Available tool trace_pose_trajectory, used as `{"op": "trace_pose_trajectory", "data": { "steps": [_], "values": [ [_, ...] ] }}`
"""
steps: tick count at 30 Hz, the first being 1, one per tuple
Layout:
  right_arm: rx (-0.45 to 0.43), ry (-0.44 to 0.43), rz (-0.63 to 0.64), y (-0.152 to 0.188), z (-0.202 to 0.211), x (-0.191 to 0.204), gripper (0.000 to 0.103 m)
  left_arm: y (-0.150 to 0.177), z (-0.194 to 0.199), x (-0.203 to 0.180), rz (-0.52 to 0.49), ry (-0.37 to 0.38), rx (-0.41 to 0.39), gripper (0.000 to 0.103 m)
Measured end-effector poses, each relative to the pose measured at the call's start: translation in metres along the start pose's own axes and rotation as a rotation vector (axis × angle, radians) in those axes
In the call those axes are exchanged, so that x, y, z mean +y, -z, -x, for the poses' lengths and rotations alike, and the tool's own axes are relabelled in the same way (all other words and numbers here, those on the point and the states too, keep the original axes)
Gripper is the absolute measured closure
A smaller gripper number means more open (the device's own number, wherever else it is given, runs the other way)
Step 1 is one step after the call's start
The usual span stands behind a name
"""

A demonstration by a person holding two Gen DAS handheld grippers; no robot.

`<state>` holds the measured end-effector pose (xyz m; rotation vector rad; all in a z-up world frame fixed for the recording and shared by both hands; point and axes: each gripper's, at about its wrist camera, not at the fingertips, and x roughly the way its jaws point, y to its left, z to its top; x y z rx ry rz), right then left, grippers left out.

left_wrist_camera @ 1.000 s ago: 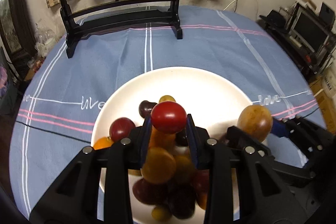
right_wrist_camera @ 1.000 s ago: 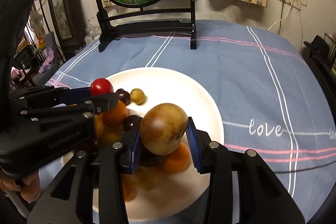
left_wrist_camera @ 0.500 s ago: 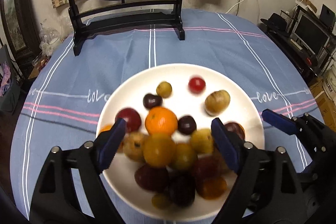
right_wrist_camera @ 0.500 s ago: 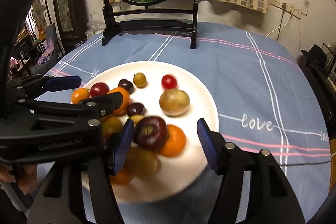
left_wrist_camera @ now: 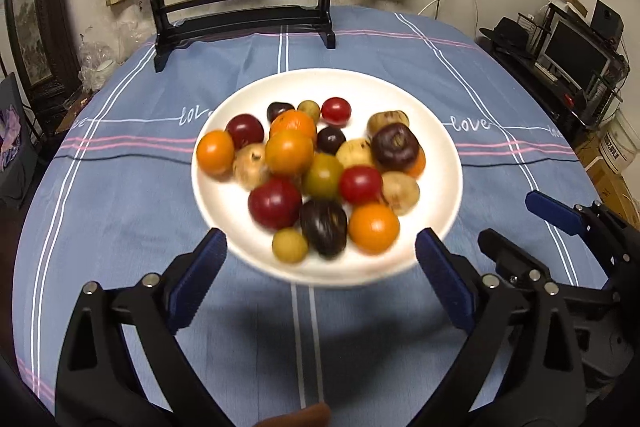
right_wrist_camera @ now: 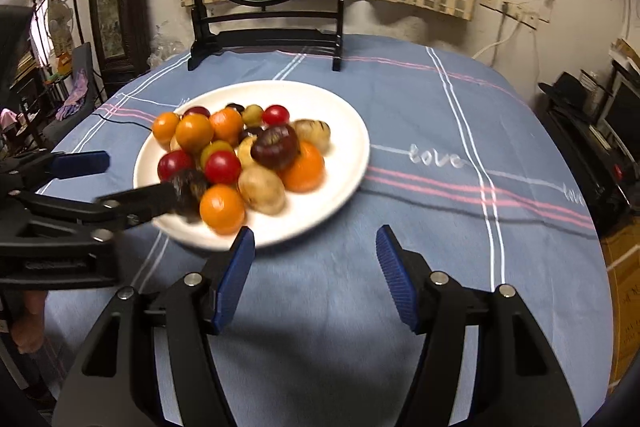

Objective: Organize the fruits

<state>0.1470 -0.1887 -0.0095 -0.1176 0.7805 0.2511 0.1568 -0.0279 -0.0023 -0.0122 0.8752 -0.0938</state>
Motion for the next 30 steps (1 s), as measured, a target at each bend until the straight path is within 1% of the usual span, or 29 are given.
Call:
{"op": "trace_pose_trajectory", "data": {
  "steps": [10,13,16,20,22,23,24,28,30],
  "values": [
    [0.011,0.013,-0.027,0.031,0.021,0.005,0.037,0.039,0.026,0.001,0.013,-0.009,-0.002,0.005],
    [0.016,0.017,-0.028,0.037,0.025,0.006,0.037,0.044,0.028,0.004,0.021,-0.004,0.004,0.004],
    [0.02,0.022,-0.028,0.041,0.027,0.007,0.037,0.048,0.033,0.005,0.016,-0.008,-0.01,0.004],
    [0.022,0.025,-0.034,0.044,0.029,0.007,0.036,0.052,0.035,0.005,0.01,-0.004,-0.008,0.004],
    [0.022,0.031,-0.039,0.045,0.029,0.005,0.027,0.053,0.034,0.005,0.007,-0.003,0.001,0.004],
    [0.016,0.034,-0.046,0.046,0.03,0.004,0.016,0.053,0.033,0.006,0.009,-0.002,0.006,0.004],
    [0.005,0.036,-0.056,0.046,0.031,0.003,0.008,0.053,0.031,0.006,0.012,0.0,0.013,0.004],
    [0.003,0.039,-0.068,0.046,0.031,-0.001,0.007,0.054,0.027,0.009,0.022,-0.009,0.026,0.004],
    [0.01,0.038,-0.07,0.047,0.028,-0.002,0.003,0.055,0.024,0.01,0.025,-0.011,0.033,0.004]
  ]
}}
